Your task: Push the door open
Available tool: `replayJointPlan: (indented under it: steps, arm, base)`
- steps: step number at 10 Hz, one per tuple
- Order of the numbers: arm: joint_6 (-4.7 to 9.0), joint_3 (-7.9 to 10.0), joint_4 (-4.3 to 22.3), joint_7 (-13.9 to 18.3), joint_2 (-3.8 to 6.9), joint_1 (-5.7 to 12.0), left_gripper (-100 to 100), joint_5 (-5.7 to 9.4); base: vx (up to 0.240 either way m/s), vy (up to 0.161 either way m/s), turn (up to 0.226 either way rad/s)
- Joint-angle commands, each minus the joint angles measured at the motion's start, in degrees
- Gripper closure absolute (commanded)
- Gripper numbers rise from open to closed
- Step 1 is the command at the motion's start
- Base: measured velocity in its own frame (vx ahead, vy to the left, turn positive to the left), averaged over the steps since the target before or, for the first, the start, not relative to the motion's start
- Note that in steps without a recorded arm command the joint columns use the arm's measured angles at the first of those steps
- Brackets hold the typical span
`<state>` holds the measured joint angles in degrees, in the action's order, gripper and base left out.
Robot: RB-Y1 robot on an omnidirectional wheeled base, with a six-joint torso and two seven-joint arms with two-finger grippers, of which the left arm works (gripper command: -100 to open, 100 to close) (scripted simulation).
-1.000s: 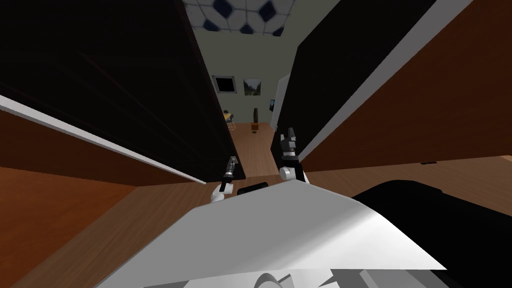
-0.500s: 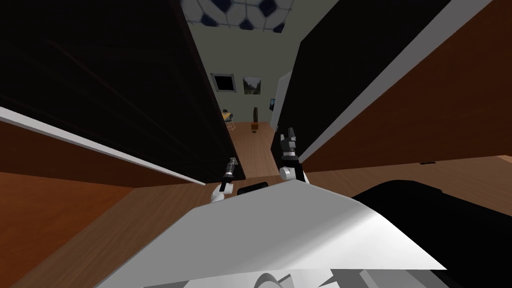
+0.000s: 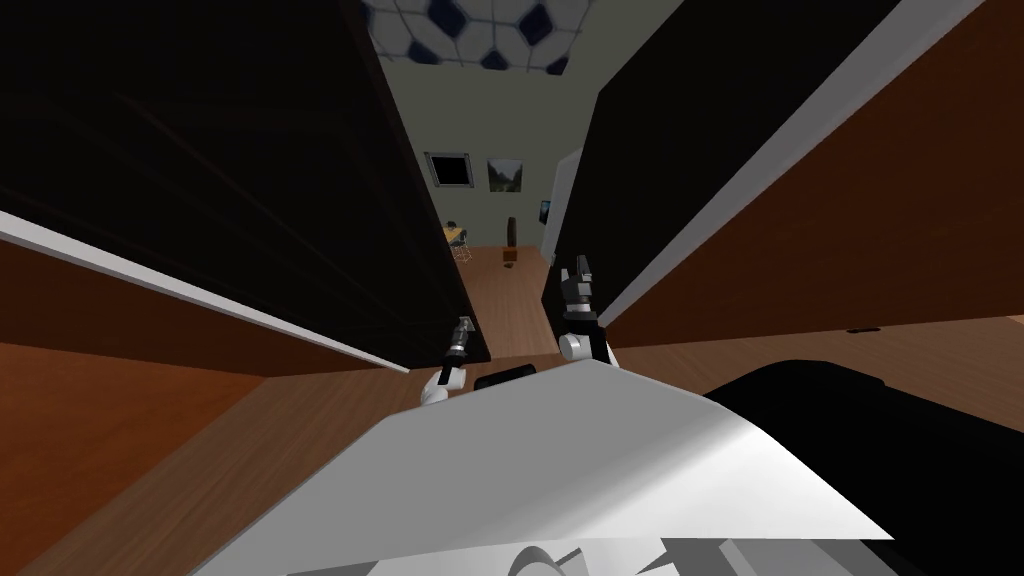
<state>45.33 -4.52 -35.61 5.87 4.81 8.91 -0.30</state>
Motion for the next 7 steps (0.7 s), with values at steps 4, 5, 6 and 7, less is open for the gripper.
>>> replayJointPlan:
  steps: [4,5,6,7]
  arm:
    - [0.38,1.73,0.1,-0.7,0.53,0.42,100,0.86]
    - [0.41,2.47,0.2,-1.0,0.67,0.43,100,1.24]
    - [0.42,3.01,0.3,-1.3,0.76,0.44,100,1.51]
    - [0.44,3.57,0.3,-1.5,0.85,0.44,100,1.80]
  base:
    - [0.153,-0.053,0.024]
    - [0.149,-0.032,0.025]
    - [0.211,-0.038,0.045]
    - [0.190,-0.071,0.027]
